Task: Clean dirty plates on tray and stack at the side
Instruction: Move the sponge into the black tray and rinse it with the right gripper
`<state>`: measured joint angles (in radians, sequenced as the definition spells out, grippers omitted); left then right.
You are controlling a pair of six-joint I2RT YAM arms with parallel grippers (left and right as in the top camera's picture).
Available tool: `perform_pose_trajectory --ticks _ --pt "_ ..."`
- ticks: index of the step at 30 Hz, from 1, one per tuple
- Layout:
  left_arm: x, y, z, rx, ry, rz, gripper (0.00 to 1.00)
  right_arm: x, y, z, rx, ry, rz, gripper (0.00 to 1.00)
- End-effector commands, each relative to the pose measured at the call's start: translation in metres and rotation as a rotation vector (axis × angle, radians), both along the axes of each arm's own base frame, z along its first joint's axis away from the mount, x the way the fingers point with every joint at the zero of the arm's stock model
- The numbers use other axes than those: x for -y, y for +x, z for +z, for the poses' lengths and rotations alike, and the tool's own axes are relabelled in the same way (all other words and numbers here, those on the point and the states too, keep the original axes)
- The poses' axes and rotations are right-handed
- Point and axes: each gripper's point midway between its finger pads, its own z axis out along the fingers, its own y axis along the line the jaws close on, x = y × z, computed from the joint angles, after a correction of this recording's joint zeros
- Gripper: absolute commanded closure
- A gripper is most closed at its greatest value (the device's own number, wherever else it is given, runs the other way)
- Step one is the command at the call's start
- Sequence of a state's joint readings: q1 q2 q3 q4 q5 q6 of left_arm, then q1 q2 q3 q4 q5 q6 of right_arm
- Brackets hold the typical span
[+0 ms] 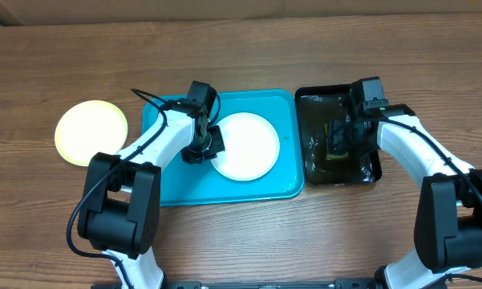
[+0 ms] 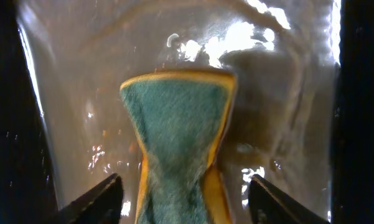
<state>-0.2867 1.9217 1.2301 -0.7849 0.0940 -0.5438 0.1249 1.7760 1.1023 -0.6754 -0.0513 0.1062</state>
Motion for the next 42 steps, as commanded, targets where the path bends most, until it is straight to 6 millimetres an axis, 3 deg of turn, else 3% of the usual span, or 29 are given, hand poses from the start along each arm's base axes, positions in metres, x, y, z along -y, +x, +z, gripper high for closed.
perform_pose_trajectory --ticks 1,11,13,14,15,16,17,19,21,23,26,30,32,34,36,39,42 --pt "-0.003 -0.005 -0.010 -0.017 0.034 -0.031 0.95 0.005 0.000 -0.007 0.015 -0.031 -0.008 0.33" --pt "-0.003 -0.003 -0.010 -0.010 0.032 -0.030 0.96 0.005 -0.007 -0.039 0.071 -0.021 -0.007 0.38" --pt "-0.003 -0.003 -0.010 -0.010 0.033 -0.030 0.96 0.005 -0.007 -0.040 0.080 -0.019 -0.007 0.59" --pt "-0.003 -0.003 -0.010 -0.010 0.033 -0.030 0.96 0.005 -0.005 -0.039 0.084 -0.018 -0.007 0.79" --pt "-0.003 -0.003 -0.010 -0.010 0.033 -0.030 0.96 0.003 -0.004 -0.038 0.089 -0.011 -0.005 0.92" --pt "-0.003 -0.003 -0.010 -0.010 0.033 -0.030 0.96 0.001 -0.002 -0.035 0.091 0.001 -0.001 0.94" --pt "-0.003 -0.003 -0.010 -0.010 0.032 -0.030 0.96 -0.002 0.001 -0.032 0.094 0.015 0.004 0.88" --pt "-0.002 -0.003 -0.010 -0.008 0.032 -0.030 0.96 -0.005 0.008 -0.024 0.106 0.031 0.008 0.30" --pt "-0.002 -0.003 -0.010 -0.008 0.032 -0.030 0.96 -0.006 0.014 -0.018 0.123 0.033 0.008 0.18" --pt "-0.002 -0.003 -0.010 -0.008 0.032 -0.030 0.96 -0.007 0.021 -0.015 0.148 0.036 0.009 0.12" --pt "-0.002 -0.003 -0.010 -0.008 0.032 -0.031 0.96 -0.008 0.026 -0.013 0.174 0.039 0.009 0.12" --pt "-0.002 -0.002 -0.010 -0.003 0.030 -0.031 0.96 -0.008 0.026 -0.013 0.176 0.039 0.009 0.44" --pt "-0.001 -0.001 -0.010 0.001 0.029 -0.031 0.96 -0.008 0.026 -0.013 0.174 0.040 0.009 0.46" --pt "-0.001 -0.001 -0.010 0.001 0.029 -0.031 0.96 -0.011 0.028 -0.010 0.181 0.057 0.016 0.38" --pt "-0.001 -0.001 -0.010 0.001 0.029 -0.031 0.96 -0.020 0.030 0.002 0.178 0.107 0.034 0.17" --pt "-0.001 -0.001 -0.010 0.001 0.029 -0.031 0.96 -0.024 0.027 0.023 0.145 0.128 0.042 0.09" --pt "-0.001 -0.001 -0.010 0.001 0.029 -0.031 0.96 -0.019 0.018 0.025 0.096 0.097 0.031 0.00"
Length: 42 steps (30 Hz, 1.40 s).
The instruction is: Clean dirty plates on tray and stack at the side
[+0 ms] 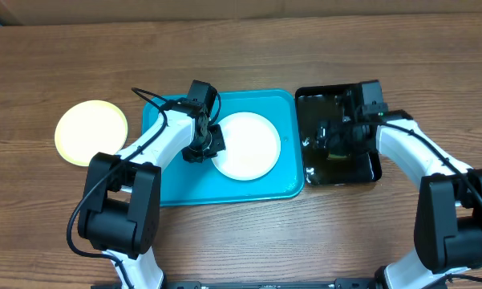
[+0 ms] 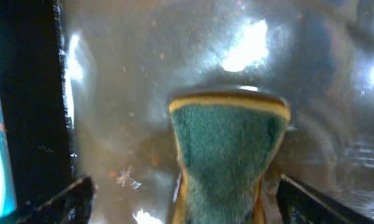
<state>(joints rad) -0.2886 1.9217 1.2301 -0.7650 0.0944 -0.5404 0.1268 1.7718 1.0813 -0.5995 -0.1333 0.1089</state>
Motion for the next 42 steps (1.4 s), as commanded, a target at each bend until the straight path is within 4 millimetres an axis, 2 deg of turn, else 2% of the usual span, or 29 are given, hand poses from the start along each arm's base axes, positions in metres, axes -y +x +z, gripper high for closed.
perform_pose_trajectory --ticks 1,7,8,9,10,11,12,13,14,16,17,19,24,28,31,37,42 --pt "-0.004 -0.005 -0.010 -0.019 0.035 -0.025 0.96 0.000 0.005 0.020 0.026 -0.002 0.001 0.00" --pt "-0.003 -0.005 -0.010 -0.017 0.034 -0.026 0.96 0.013 -0.028 -0.003 -0.109 -0.067 -0.012 0.00" --pt "-0.003 -0.005 -0.010 -0.017 0.034 -0.025 0.96 0.014 -0.031 -0.006 -0.116 -0.076 -0.014 0.04" --pt "-0.003 -0.004 -0.010 -0.016 0.034 -0.025 0.96 0.016 -0.034 -0.010 -0.119 -0.085 -0.016 0.20" --pt "-0.003 -0.004 -0.010 -0.015 0.033 -0.025 0.96 0.017 -0.035 -0.013 -0.120 -0.087 -0.013 0.47" --pt "-0.003 -0.004 -0.010 -0.015 0.033 -0.026 0.96 0.017 -0.037 -0.015 -0.123 -0.088 -0.013 0.70" --pt "-0.003 -0.004 -0.010 -0.015 0.033 -0.026 0.96 0.017 -0.038 -0.016 -0.125 -0.088 -0.013 0.78" --pt "-0.003 -0.004 -0.010 -0.014 0.033 -0.026 0.96 0.017 -0.037 -0.016 -0.123 -0.087 -0.014 0.78" --pt "-0.003 -0.003 -0.010 -0.011 0.033 -0.029 0.96 0.016 -0.035 -0.015 -0.115 -0.082 -0.013 0.62" --pt "-0.003 -0.003 -0.010 -0.008 0.034 -0.043 0.96 0.014 -0.028 -0.008 -0.092 -0.076 -0.013 0.22" --pt "-0.003 -0.003 -0.010 -0.007 0.035 -0.054 0.96 0.014 -0.023 -0.002 -0.080 -0.075 -0.013 0.12" --pt "-0.003 -0.003 -0.009 -0.002 0.038 -0.084 0.96 0.012 -0.011 0.015 -0.048 -0.071 -0.014 0.00" --pt "-0.011 0.002 -0.008 0.017 0.085 -0.088 0.96 0.018 0.015 0.055 0.018 -0.109 -0.032 0.00" --pt "-0.027 0.012 -0.005 0.057 0.181 -0.074 0.96 0.042 0.032 0.072 0.085 -0.236 -0.091 0.00" --pt "-0.035 0.019 -0.004 0.090 0.229 -0.068 0.96 0.063 0.038 0.076 0.110 -0.303 -0.143 0.00" --pt "-0.034 0.026 0.005 0.098 0.206 -0.070 0.96 0.098 0.038 0.076 0.102 -0.307 -0.228 0.00" --pt "-0.037 0.041 0.024 0.130 0.153 -0.045 0.96 0.115 0.037 0.076 0.096 -0.309 -0.267 0.00"
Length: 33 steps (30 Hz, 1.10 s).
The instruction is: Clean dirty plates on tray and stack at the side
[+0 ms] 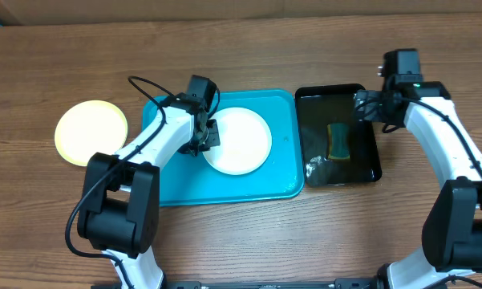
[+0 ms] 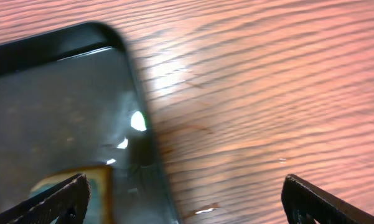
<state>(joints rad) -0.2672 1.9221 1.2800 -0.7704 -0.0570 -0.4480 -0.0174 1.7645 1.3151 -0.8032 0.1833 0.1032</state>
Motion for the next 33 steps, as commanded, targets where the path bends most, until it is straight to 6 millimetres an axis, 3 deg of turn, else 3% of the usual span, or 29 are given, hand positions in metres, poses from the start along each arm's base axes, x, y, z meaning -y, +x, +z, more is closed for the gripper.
perform_pose_trajectory --ticks 1,7,19,25,33 --pt "-0.006 0.019 0.016 0.048 -0.022 -0.008 0.96 0.006 0.005 0.015 0.043 -0.018 -0.014 0.00" --pt "0.008 0.033 0.047 0.080 -0.181 -0.041 0.96 0.006 0.005 0.015 0.043 -0.017 -0.014 0.00" --pt "0.025 0.066 0.125 0.214 -0.237 -0.098 0.96 0.006 0.005 0.015 0.043 -0.017 -0.014 0.00" --pt "0.050 0.071 0.134 0.265 -0.237 -0.139 0.96 0.006 0.005 0.015 0.043 -0.017 -0.014 0.00" --pt "0.089 0.079 0.145 0.395 -0.107 -0.201 0.96 0.006 0.005 0.015 0.043 -0.017 -0.014 0.00"
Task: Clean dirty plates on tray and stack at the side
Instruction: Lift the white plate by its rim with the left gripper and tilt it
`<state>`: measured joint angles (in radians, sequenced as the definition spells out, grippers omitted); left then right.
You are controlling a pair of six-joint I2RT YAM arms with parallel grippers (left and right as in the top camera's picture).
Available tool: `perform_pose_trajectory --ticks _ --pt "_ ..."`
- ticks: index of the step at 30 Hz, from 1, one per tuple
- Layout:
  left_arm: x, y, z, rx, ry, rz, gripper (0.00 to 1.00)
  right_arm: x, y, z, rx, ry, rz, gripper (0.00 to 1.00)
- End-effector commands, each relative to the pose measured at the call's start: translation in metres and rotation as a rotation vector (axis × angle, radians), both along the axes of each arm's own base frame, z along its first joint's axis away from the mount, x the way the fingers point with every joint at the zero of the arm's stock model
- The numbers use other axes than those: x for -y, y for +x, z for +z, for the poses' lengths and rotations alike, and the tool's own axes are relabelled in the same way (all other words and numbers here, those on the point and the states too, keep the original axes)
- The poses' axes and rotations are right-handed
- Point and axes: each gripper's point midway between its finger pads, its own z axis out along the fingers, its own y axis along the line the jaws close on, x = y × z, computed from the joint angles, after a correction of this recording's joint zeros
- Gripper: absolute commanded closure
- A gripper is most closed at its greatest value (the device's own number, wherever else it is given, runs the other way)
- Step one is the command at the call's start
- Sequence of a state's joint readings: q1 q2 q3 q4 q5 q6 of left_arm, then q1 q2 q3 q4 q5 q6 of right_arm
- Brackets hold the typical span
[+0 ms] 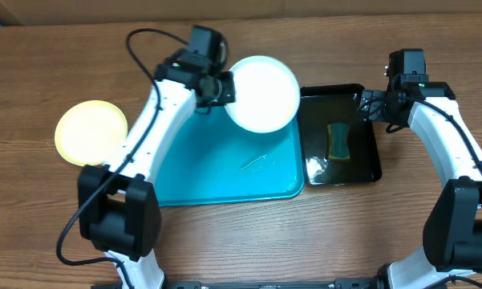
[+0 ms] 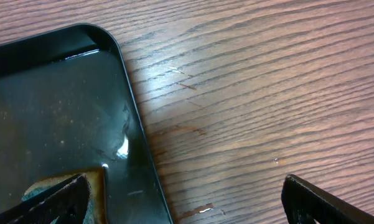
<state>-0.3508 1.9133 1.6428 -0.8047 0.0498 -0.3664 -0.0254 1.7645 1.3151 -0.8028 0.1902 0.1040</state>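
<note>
My left gripper [image 1: 223, 87] is shut on the left rim of a white plate [image 1: 265, 95], held up over the far right corner of the blue tray [image 1: 216, 172]. A yellow plate [image 1: 91, 132] lies on the table to the left. My right gripper [image 1: 375, 107] is open with nothing between its fingers, over the far right edge of the black wash tray [image 1: 361, 164]. In the right wrist view, the gripper [image 2: 187, 211] straddles the black tray's [image 2: 50, 93] rim and bare wood.
A green and yellow sponge [image 1: 337, 141] lies in the black tray's water; its corner [image 2: 81, 183] shows by my right gripper's left finger. A wet streak [image 1: 254, 163] marks the blue tray. Wooden table [image 1: 385, 233] surrounds both trays.
The white plate lay flat on the blue tray with my left gripper at its left rim; now it is lifted and held farther back and right. The right gripper has barely shifted.
My right gripper stood open around the sponge in the black tray, while the left held the white plate's rim on the blue tray. Then the right gripper was off the sponge at the tray's far right corner. Now the left holds the plate clear of the blue tray.
</note>
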Motion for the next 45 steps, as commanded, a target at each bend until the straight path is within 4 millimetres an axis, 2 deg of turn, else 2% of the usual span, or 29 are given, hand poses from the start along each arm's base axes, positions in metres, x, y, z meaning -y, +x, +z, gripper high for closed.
perform_pose_trajectory --ticks 1,7,14,26,36,45 --pt "0.012 0.004 0.028 0.122 0.083 0.017 0.96 0.001 0.006 0.015 0.043 -0.012 -0.003 0.00" --pt "0.042 -0.001 0.041 0.248 0.211 0.016 0.96 0.001 0.006 0.015 0.043 -0.011 -0.003 0.00" --pt "0.082 -0.012 0.057 0.367 0.254 -0.018 0.96 0.001 0.006 0.015 0.043 -0.011 -0.003 0.00" --pt "0.096 -0.020 0.098 0.603 0.482 0.020 0.96 0.001 0.006 0.015 0.043 -0.011 -0.003 0.00" --pt "0.103 -0.023 0.120 0.703 0.588 0.008 0.96 0.001 0.006 0.015 0.043 -0.011 -0.003 0.00" --pt "0.120 -0.030 0.130 0.750 0.618 -0.042 0.96 0.001 0.009 0.016 0.057 -0.005 -0.001 0.00"
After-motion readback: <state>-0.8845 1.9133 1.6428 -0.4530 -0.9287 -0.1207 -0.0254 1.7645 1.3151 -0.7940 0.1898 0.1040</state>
